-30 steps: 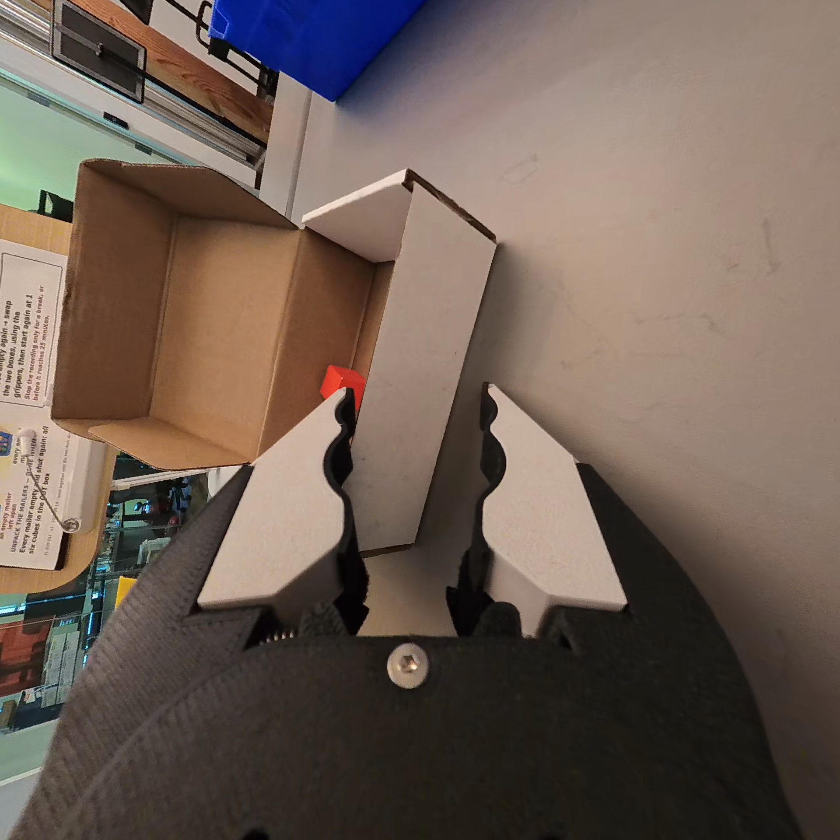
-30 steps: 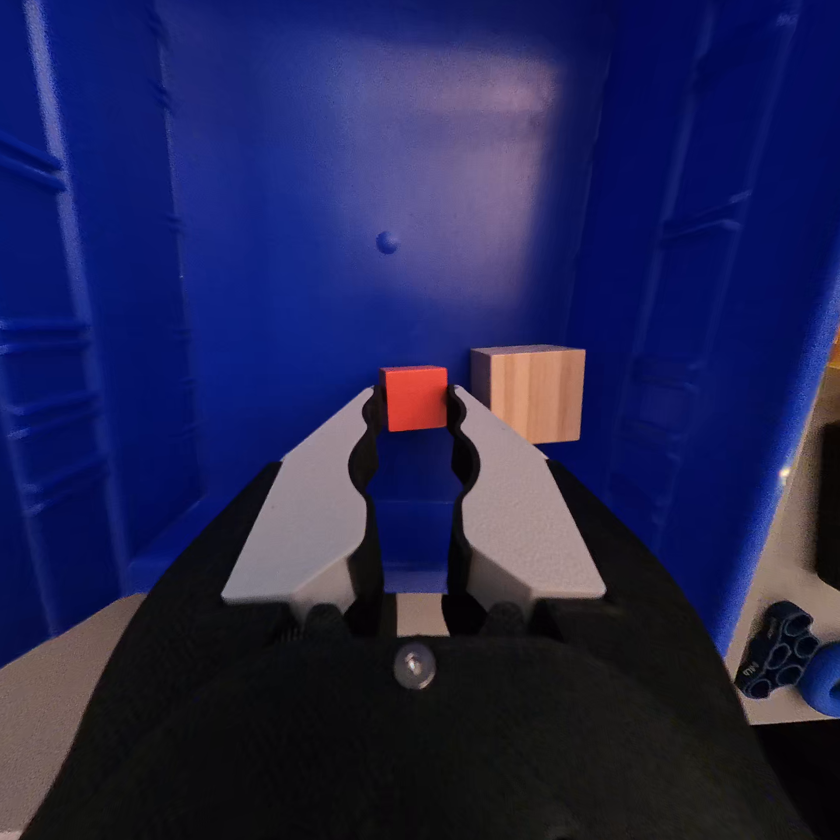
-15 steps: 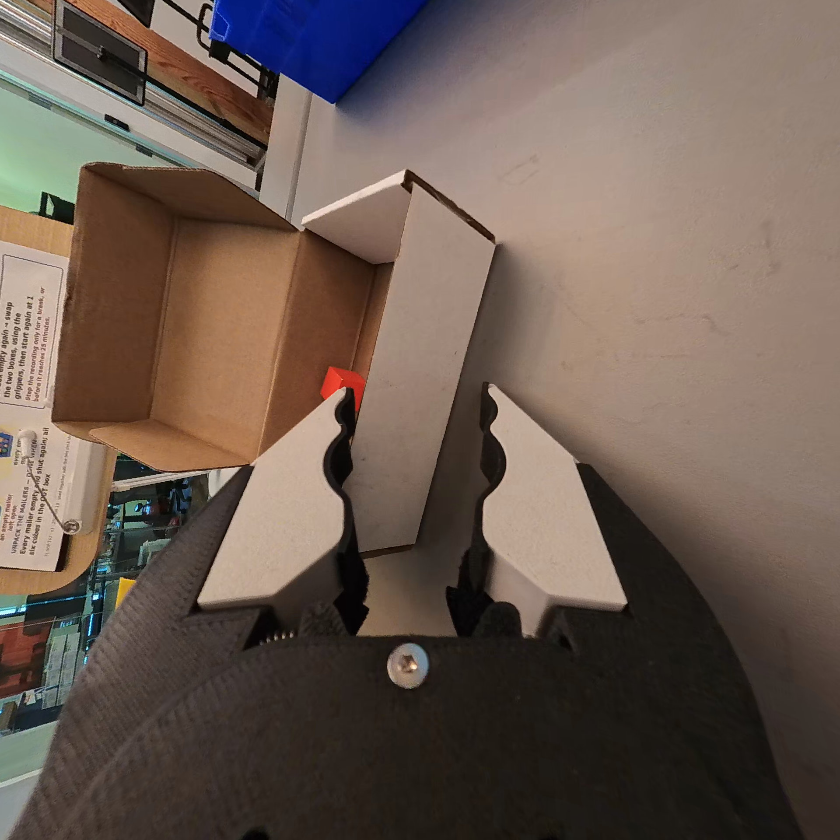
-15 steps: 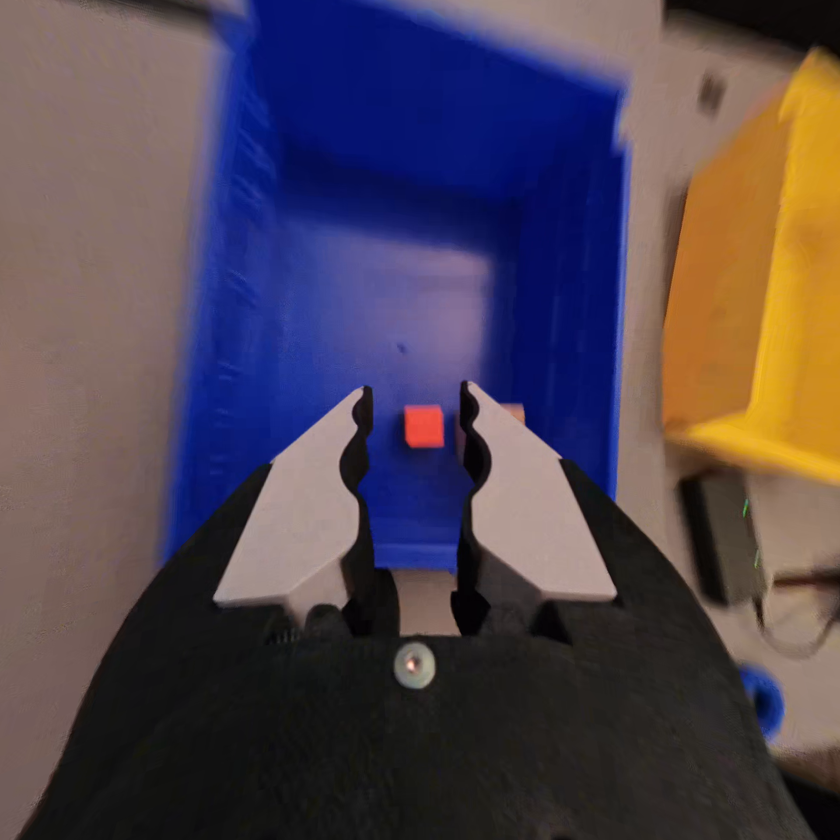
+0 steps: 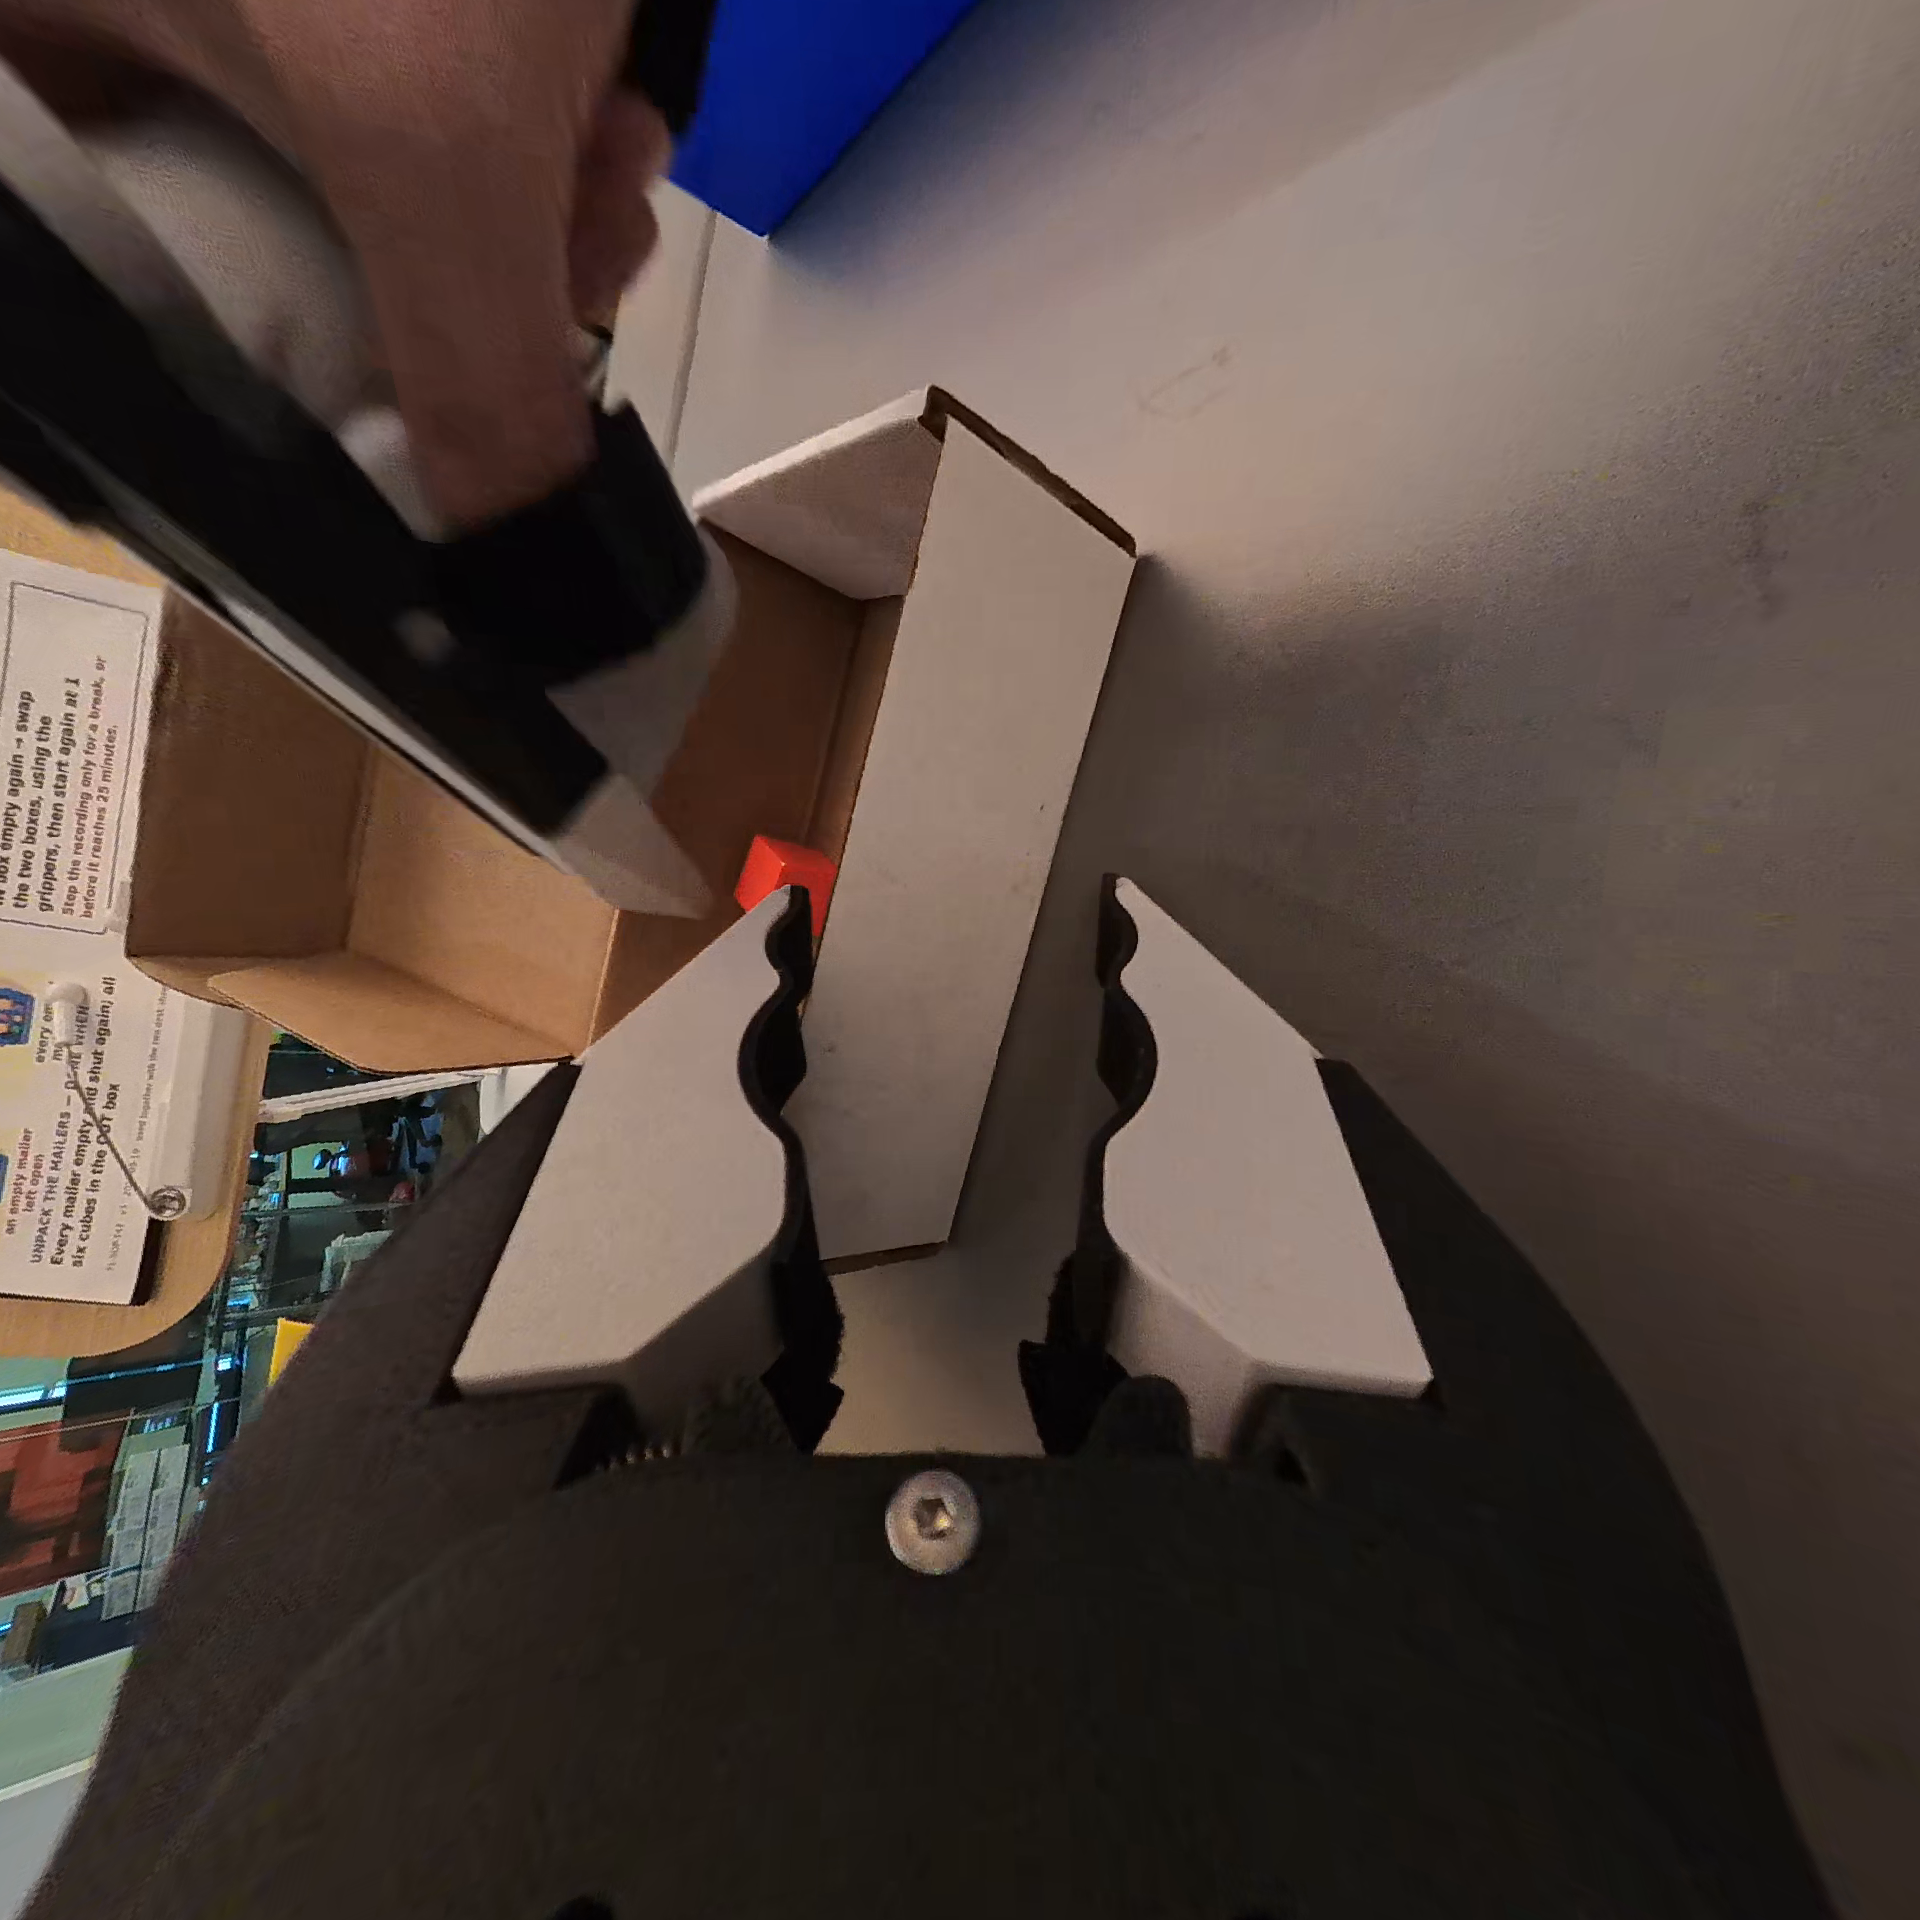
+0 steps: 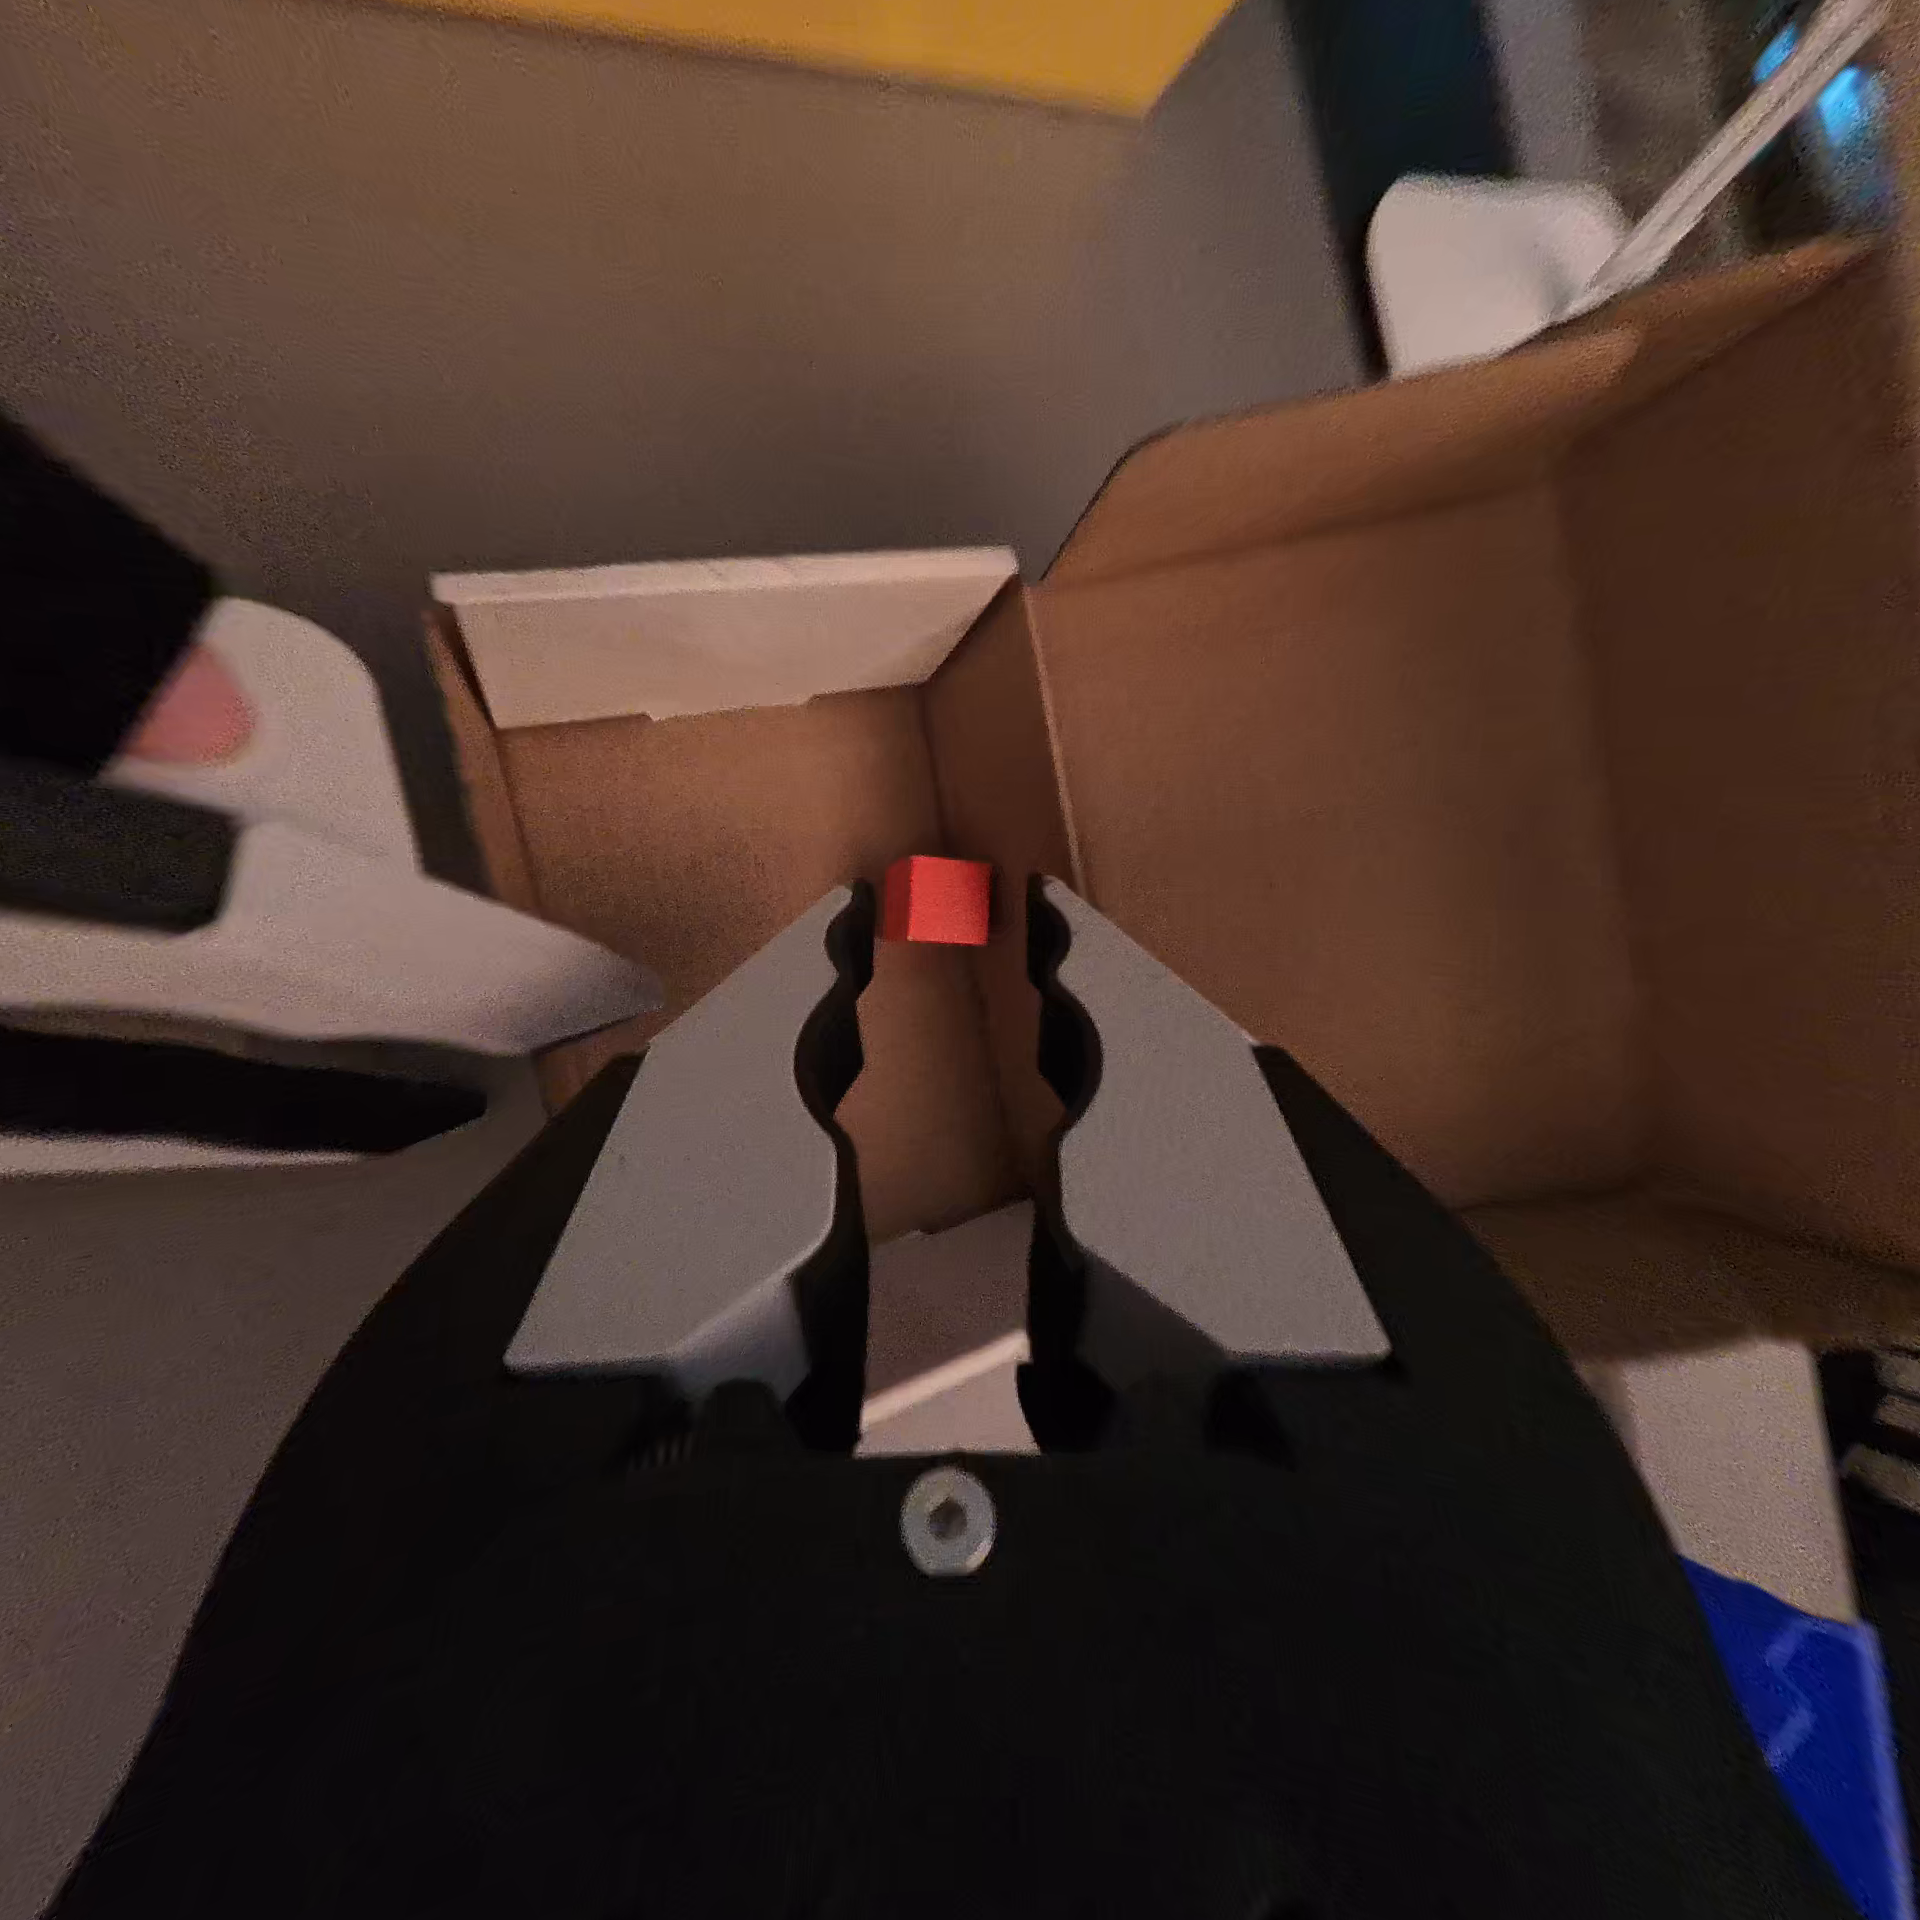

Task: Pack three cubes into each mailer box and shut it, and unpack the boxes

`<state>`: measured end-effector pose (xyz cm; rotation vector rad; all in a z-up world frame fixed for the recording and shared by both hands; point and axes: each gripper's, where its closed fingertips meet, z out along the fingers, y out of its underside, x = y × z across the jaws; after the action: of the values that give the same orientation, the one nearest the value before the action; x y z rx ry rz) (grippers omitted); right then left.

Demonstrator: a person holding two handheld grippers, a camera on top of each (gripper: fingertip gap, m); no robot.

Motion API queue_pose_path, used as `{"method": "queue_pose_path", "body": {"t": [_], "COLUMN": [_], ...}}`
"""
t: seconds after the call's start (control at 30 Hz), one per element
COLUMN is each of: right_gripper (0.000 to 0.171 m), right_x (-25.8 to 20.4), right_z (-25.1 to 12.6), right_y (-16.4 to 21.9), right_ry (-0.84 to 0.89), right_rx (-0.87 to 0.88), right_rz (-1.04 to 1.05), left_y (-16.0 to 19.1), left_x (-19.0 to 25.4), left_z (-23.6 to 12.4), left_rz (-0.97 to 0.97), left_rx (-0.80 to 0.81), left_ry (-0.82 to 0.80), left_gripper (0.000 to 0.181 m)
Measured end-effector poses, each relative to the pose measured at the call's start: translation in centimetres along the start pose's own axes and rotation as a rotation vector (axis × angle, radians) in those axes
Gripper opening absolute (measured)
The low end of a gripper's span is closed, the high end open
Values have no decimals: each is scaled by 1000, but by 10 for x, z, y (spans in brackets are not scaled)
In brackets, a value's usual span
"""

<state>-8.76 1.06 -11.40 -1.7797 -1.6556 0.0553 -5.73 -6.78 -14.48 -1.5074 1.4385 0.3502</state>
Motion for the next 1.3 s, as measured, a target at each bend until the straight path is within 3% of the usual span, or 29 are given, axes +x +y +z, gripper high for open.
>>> {"method": "queue_pose_path", "body": {"t": [0.23,0.53,0.67,0.83,0.93,1.03,1.17,1.3], "right_gripper": [26,21,21,21,21,21,21,21], "right_x": [-6,-11,1,67,111,124,102,76], "right_z": [39,31,-8,-127,-193,-219,-207,-177], "right_y": [14,17,5,3,65,145,229,274], "right_ry": [-101,-91,-4,255,370,394,360,292], "right_rx": [-116,-175,-127,13,-20,-87,-216,-309], "right_rz": [116,79,41,155,410,666,839,917], "left_y": [-1,0,0,0,0,0,0,0], "left_x": [0,0,0,0,0,0,0,0], "left_z": [1,1,1,1,1,1,1,1], "left_rz": [-4,-9,-8,-7,-2,-1,1,1], "left_rx": [2,2,2,1,-1,-3,-3,-4], "left_ry": [4,6,5,4,0,-1,-3,-5], "left_gripper": [55,54,54,54,54,54,54,54]}}
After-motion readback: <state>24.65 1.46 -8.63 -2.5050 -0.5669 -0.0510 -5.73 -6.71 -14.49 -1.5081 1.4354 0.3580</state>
